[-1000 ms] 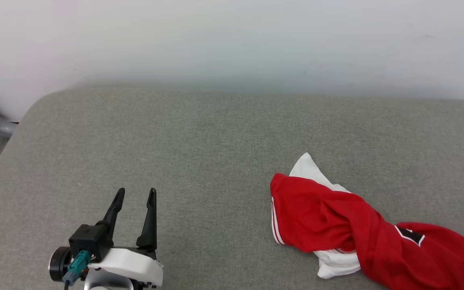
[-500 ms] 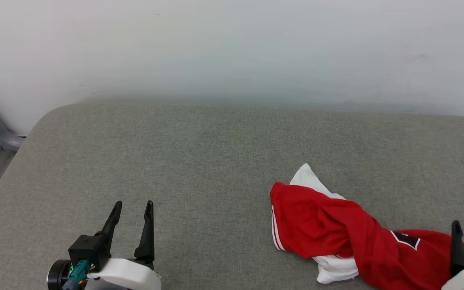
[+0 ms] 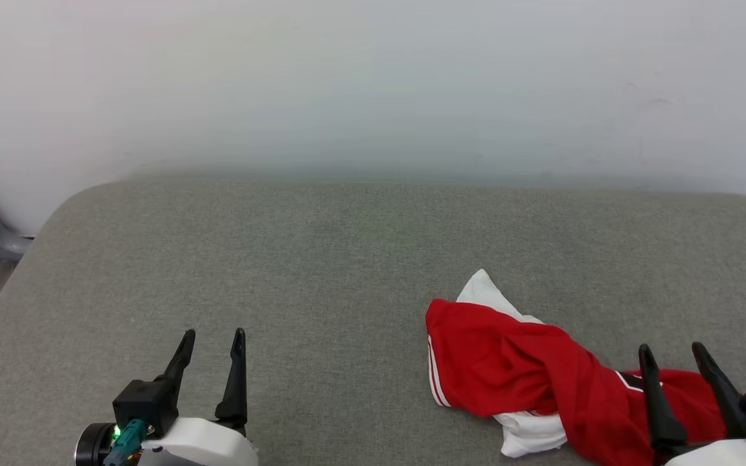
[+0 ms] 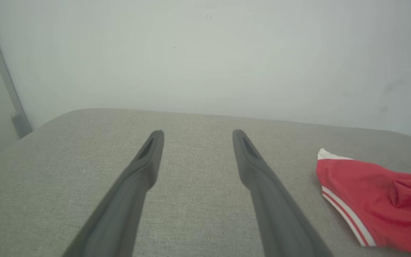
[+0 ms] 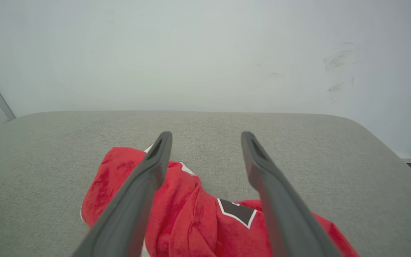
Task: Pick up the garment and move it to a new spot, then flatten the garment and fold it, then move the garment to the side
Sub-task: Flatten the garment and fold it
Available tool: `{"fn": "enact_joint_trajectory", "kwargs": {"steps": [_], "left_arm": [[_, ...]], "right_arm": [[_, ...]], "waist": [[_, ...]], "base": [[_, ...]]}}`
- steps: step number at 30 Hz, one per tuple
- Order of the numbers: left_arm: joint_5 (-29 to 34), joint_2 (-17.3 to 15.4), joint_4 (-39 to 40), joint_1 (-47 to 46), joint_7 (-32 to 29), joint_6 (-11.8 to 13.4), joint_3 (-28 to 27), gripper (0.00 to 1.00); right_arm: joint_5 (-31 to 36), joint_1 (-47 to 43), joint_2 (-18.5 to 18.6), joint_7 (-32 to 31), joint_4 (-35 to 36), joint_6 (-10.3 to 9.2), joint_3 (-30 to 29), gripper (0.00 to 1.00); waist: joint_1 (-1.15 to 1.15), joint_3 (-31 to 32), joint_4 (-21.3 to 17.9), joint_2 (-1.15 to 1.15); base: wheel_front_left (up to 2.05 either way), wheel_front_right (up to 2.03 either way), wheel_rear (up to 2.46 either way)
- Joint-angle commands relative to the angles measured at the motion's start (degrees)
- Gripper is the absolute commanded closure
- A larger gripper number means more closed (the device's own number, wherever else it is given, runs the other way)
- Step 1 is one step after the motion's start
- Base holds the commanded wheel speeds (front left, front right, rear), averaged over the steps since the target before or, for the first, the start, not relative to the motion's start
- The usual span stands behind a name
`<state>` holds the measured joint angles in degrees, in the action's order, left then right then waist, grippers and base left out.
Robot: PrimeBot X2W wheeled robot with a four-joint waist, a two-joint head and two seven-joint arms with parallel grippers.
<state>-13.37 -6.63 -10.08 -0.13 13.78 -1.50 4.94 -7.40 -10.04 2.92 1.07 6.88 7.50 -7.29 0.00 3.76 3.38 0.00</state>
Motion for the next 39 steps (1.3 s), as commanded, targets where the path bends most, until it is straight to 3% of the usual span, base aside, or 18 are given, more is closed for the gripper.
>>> {"fn": "enact_joint_trajectory", "kwargs": {"steps": [1, 7, 15, 25, 31, 39], "left_arm": [[0.0, -0.3, -0.2, 0.2, -0.1, 0.1, 0.0, 0.0], [-0.1, -0.5, -1.0, -1.3, -1.9, -0.7, 1.5, 0.0], [-2.8, 1.0, -3.1, -7.6, -12.2, -4.3, 8.0, 0.0], [-6.0, 2.2, -4.4, -17.6, -23.7, -6.0, 25.0, 0.0], [-11.2, -1.2, -6.3, -24.7, -28.0, -5.9, 39.3, 0.0], [-15.8, -4.0, -14.7, -31.1, -32.7, -6.0, 49.7, 0.0]], "right_arm": [[0.5, -0.9, 0.0, -0.2, 1.1, -0.02, 0.4, 0.0], [0.6, -2.3, 0.0, -2.0, 5.4, -0.03, 2.0, 0.0], [1.0, -1.0, -0.1, -3.9, 7.0, -0.03, 2.7, 0.0], [0.9, 0.9, -0.1, -4.8, 8.2, -0.03, 2.9, 0.0], [0.3, 3.0, -0.1, -4.1, 7.4, -0.02, 3.2, 0.0], [-0.9, 5.2, -0.1, -3.0, 5.9, -0.02, 4.2, 0.0]], "waist": [[0.0, -0.2, -0.4, 0.0], [0.0, -0.8, -1.8, 0.0], [0.0, -2.5, -4.4, 0.0], [0.0, -8.5, -7.7, 0.0], [0.0, -12.3, -9.2, 0.0], [0.0, -14.9, -10.4, 0.0]], "base": [[0.0, 0.0, 0.0], [0.0, 0.0, 0.0], [0.0, 0.0, 0.0], [0.0, 0.0, 0.0], [0.0, 0.0, 0.0], [0.0, 0.0, 0.0]]}}
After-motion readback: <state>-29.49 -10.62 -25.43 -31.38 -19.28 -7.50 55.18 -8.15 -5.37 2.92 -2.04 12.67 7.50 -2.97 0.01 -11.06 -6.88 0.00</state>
